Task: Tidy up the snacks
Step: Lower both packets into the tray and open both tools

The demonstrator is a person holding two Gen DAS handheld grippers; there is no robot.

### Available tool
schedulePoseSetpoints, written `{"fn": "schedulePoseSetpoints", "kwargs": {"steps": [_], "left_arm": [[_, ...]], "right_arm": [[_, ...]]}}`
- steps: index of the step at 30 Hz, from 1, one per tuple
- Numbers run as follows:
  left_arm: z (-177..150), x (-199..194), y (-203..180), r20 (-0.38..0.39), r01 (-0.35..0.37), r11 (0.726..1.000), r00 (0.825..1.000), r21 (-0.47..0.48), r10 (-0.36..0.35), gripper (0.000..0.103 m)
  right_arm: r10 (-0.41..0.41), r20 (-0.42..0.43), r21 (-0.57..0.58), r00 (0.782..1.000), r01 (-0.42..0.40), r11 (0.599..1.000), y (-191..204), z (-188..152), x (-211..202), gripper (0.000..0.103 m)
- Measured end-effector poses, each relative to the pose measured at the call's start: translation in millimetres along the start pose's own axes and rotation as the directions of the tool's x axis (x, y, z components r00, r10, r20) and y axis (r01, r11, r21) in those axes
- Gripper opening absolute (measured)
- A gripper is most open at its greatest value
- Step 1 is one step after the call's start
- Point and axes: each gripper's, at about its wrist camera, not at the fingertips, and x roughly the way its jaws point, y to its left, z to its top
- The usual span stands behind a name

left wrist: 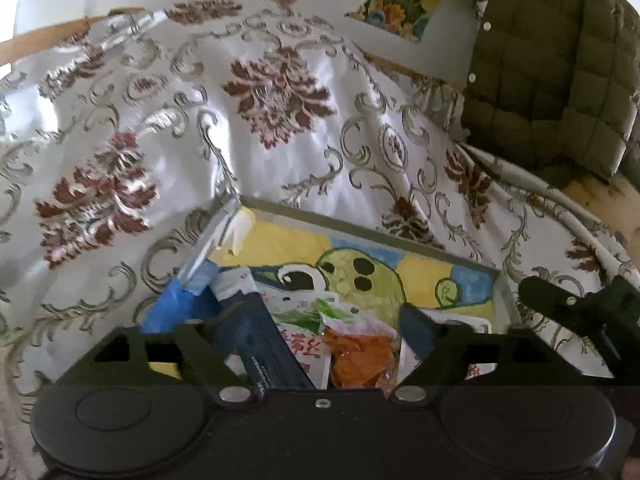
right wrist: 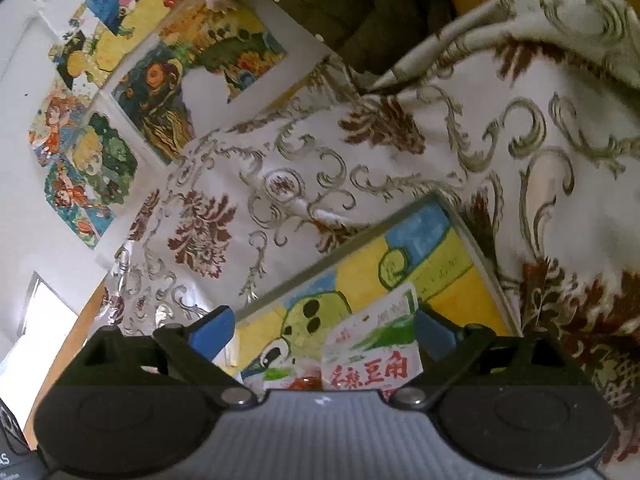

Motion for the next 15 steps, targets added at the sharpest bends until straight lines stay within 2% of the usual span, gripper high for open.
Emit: {"fn": "schedulePoseSetpoints", "kwargs": {"steps": [3, 7, 15], "left_arm": [[0, -23, -2, 0.047, -0.016, 1.0, 0.999, 0.021, 0.015, 0.102], [-2, -54, -4, 0.081, -0.037, 0.999, 0.996, 0.035, 0.034, 0.102], [-22, -117, -1, 0.134, -0.109, 0.993, 0.986, 0.046, 0.102, 0.102]], "right_arm": [[-0.013, 0.024, -0.032, 1.0, 0.013, 0.999, 9, 2, -17, 0.103], [-0.033, 0.041, -0.083, 0.999, 0.037, 0.996, 20, 1, -42, 0.103], [-0.016, 0.069, -0.202, 0.997, 0.03, 0.979, 42, -7, -91, 0.103]]}}
